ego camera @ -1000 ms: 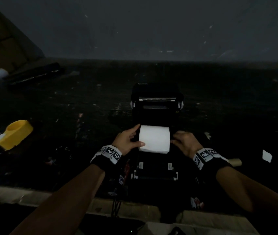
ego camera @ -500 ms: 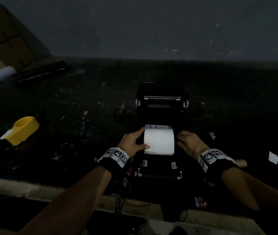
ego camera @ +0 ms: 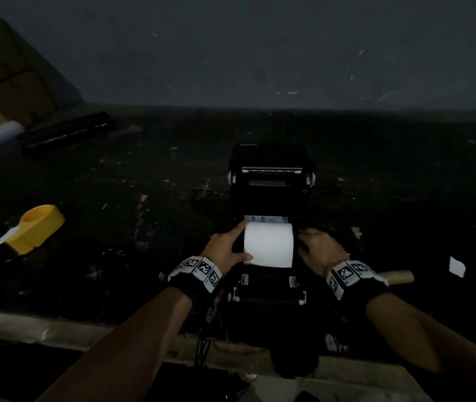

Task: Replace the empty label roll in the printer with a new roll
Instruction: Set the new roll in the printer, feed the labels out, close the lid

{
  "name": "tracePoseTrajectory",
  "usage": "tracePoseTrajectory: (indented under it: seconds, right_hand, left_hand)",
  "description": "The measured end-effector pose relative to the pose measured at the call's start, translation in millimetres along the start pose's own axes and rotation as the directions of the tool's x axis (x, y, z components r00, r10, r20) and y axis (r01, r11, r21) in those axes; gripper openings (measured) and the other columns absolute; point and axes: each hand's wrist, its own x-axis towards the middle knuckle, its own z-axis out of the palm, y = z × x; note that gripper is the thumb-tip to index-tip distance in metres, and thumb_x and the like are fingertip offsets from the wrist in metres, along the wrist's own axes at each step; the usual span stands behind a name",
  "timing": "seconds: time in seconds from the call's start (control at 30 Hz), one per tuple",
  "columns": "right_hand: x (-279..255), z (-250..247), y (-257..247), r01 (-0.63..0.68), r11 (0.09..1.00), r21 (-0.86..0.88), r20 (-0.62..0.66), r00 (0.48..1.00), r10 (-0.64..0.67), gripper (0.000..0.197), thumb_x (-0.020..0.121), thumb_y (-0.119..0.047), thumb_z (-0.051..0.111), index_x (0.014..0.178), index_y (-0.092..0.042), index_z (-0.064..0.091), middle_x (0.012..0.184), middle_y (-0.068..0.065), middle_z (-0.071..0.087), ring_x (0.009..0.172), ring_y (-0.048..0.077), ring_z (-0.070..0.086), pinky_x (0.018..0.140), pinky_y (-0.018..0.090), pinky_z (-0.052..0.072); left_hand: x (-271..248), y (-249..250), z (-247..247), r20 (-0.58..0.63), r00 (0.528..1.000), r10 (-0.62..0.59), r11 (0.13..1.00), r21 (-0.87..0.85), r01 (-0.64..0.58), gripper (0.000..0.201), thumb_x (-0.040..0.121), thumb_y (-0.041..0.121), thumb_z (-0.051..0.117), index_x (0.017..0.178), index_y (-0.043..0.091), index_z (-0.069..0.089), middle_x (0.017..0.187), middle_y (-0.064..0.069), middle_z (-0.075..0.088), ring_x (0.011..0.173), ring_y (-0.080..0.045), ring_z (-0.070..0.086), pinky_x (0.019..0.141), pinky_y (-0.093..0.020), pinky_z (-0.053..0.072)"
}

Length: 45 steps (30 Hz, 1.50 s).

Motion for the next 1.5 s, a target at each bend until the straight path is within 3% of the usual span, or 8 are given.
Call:
tracePoseTrajectory:
  seconds: [0.13, 0.27, 0.7, 0.87, 1.03, 1.23, 1.33, 1.5]
  right_hand:
    - [-12, 1, -8, -0.082, 0.977, 0.199, -0.208, 0.970, 0.124, 0.022, 0.088, -0.019, 0.055, 0.097, -0.003, 0.067, 0.105, 0.018, 0.066, 0.096, 0.031, 0.062, 0.084, 0.028, 0.047]
    - [-21, 3, -20, -0.166, 0.963, 0.214, -0.014, 0.985, 0.173, 0.037, 0.088, -0.049, 0.052, 0.073, -0.015, 0.059, 0.079, 0.012, 0.066, 0.076, 0.023, 0.060, 0.066, 0.025, 0.042]
    - [-24, 11, -17, -0.186, 0.948, 0.257, -0.011, 0.981, 0.195, 0.028, 0.082, -0.036, 0.066, 0.086, -0.009, 0.071, 0.092, 0.011, 0.072, 0.088, 0.023, 0.065, 0.074, 0.025, 0.047]
    - [-29, 10, -14, -0.134, 0.845, 0.518, 0.010, 0.989, 0.151, 0.022, 0.078, -0.021, 0.073, 0.061, -0.016, 0.060, 0.059, 0.003, 0.061, 0.058, 0.013, 0.056, 0.057, 0.017, 0.045]
    - [-31, 11, -11, -0.174, 0.754, 0.633, 0.095, 0.985, 0.147, 0.025, 0.075, -0.012, 0.075, 0.058, -0.015, 0.058, 0.052, 0.001, 0.059, 0.042, 0.002, 0.052, 0.046, 0.010, 0.041]
    - [-31, 18, -11, -0.193, 0.770, 0.608, 0.072, 0.979, 0.189, 0.019, 0.074, -0.012, 0.076, 0.063, -0.017, 0.062, 0.068, 0.004, 0.064, 0.065, 0.013, 0.058, 0.062, 0.019, 0.046]
    - [-30, 19, -15, -0.189, 0.857, 0.480, 0.001, 0.977, 0.215, 0.012, 0.076, -0.018, 0.075, 0.081, -0.007, 0.071, 0.089, 0.010, 0.071, 0.089, 0.019, 0.064, 0.080, 0.023, 0.048]
    - [-30, 20, -23, -0.169, 0.911, 0.376, -0.049, 0.978, 0.202, 0.017, 0.081, -0.019, 0.070, 0.090, -0.004, 0.071, 0.100, 0.014, 0.072, 0.096, 0.024, 0.065, 0.077, 0.019, 0.043]
  left_hand:
    - [-1, 1, 0, 0.001, 1.000, -0.015, 1.000, -0.004, 0.015, 0.089, 0.078, 0.020, 0.072, 0.149, 0.024, 0.018, 0.145, -0.011, 0.046, 0.134, -0.022, 0.042, 0.110, -0.022, 0.029]
    - [-1, 3, 0, -0.007, 1.000, -0.015, 1.000, -0.002, 0.015, 0.089, 0.078, 0.019, 0.073, 0.149, 0.023, 0.019, 0.146, -0.011, 0.044, 0.135, -0.022, 0.041, 0.110, -0.022, 0.029]
    - [-12, 9, 0, -0.138, 0.988, -0.066, 0.997, 0.028, 0.070, 0.092, 0.073, 0.027, 0.077, 0.147, 0.016, 0.023, 0.139, -0.015, 0.046, 0.124, -0.027, 0.048, 0.103, -0.027, 0.039]
    - [-18, 10, -3, -0.119, 0.982, -0.149, 0.988, -0.052, 0.144, 0.060, 0.071, 0.029, 0.079, 0.118, 0.006, 0.049, 0.088, -0.008, 0.064, 0.081, -0.016, 0.058, 0.072, -0.021, 0.044]
    - [-16, 12, 2, -0.031, 0.977, -0.210, 0.976, -0.072, 0.208, 0.039, 0.069, 0.023, 0.081, 0.091, 0.013, 0.049, 0.101, -0.017, 0.071, 0.090, -0.022, 0.063, 0.077, -0.025, 0.048]
    - [-15, 13, 8, -0.012, 0.977, -0.215, 0.961, -0.179, 0.209, 0.028, 0.072, 0.003, 0.075, 0.088, 0.008, 0.053, 0.098, -0.026, 0.071, 0.065, -0.025, 0.064, 0.072, -0.033, 0.054]
    - [-15, 11, 9, -0.042, 0.974, -0.222, 0.968, -0.134, 0.214, 0.029, 0.071, 0.006, 0.077, 0.095, -0.001, 0.063, 0.099, -0.022, 0.072, 0.087, -0.031, 0.069, 0.078, -0.030, 0.053]
    - [-15, 10, 12, -0.076, 0.972, -0.222, 0.970, -0.120, 0.212, 0.026, 0.072, 0.007, 0.077, 0.093, -0.002, 0.064, 0.095, -0.022, 0.073, 0.089, -0.032, 0.069, 0.076, -0.027, 0.051]
